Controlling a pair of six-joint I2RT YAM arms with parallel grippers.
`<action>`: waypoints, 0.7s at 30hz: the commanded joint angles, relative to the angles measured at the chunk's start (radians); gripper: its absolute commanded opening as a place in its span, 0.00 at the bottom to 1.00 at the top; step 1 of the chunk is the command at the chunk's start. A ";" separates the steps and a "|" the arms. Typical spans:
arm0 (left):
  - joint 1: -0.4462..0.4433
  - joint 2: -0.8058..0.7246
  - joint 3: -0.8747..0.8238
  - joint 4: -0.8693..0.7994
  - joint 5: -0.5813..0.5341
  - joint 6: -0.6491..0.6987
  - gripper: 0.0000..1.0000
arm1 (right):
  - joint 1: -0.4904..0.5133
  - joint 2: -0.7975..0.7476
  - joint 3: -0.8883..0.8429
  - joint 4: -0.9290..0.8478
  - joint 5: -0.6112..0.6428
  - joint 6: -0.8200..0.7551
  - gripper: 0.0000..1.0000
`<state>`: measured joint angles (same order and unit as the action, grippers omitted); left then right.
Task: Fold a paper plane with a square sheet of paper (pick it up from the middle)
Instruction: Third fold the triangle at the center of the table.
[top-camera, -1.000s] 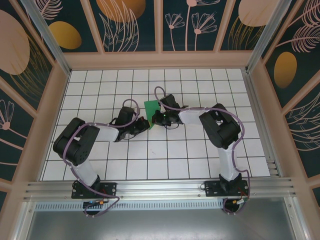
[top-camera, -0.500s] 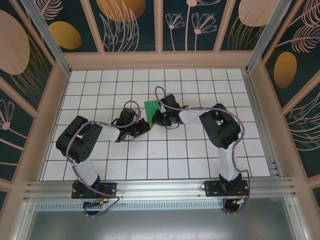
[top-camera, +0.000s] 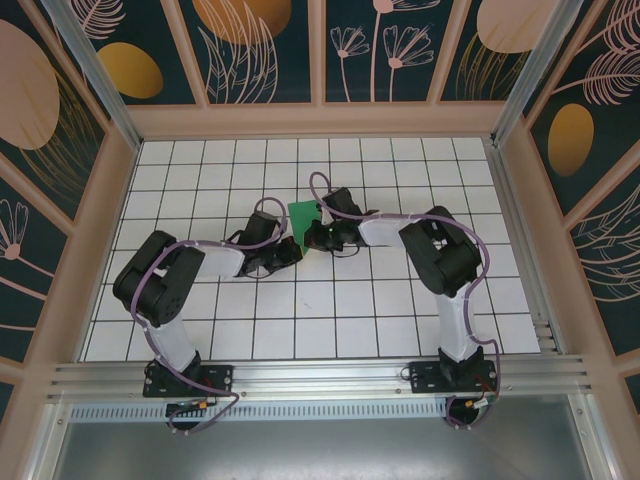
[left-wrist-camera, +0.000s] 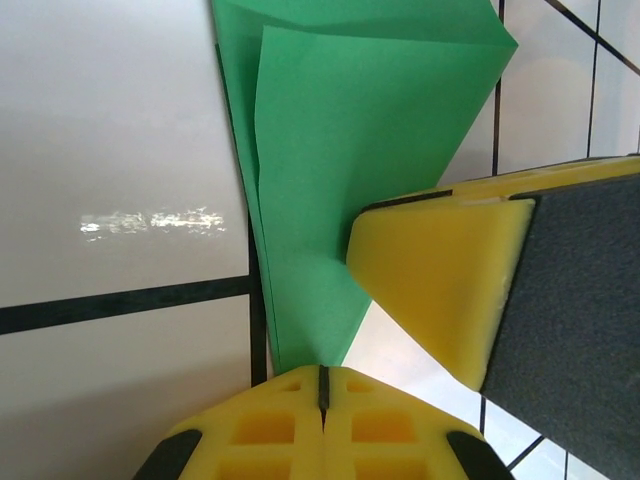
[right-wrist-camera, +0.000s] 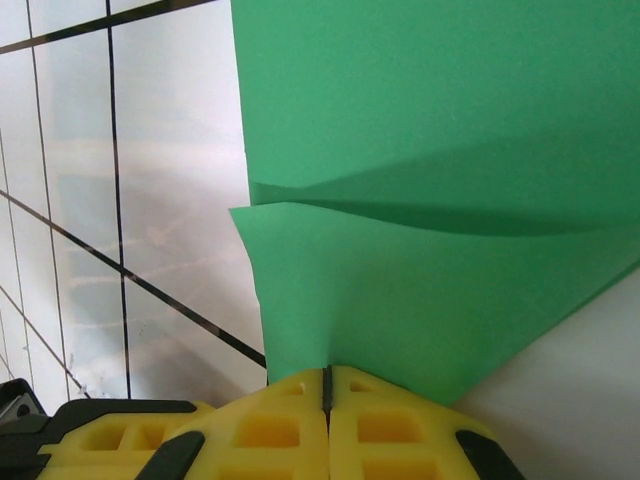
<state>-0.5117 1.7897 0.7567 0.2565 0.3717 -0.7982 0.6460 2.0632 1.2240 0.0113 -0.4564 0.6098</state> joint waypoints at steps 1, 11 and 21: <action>-0.001 0.047 -0.005 -0.160 -0.097 0.060 0.03 | -0.026 0.028 0.036 -0.041 -0.036 -0.085 0.05; -0.001 0.054 -0.005 -0.203 -0.113 0.091 0.02 | -0.094 0.079 0.157 -0.098 -0.045 -0.218 0.06; -0.001 0.051 -0.002 -0.204 -0.105 0.093 0.02 | -0.134 0.040 0.210 -0.136 -0.056 -0.278 0.07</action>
<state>-0.5182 1.7897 0.7784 0.2081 0.3550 -0.7326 0.5098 2.1368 1.4166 -0.0883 -0.4953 0.3733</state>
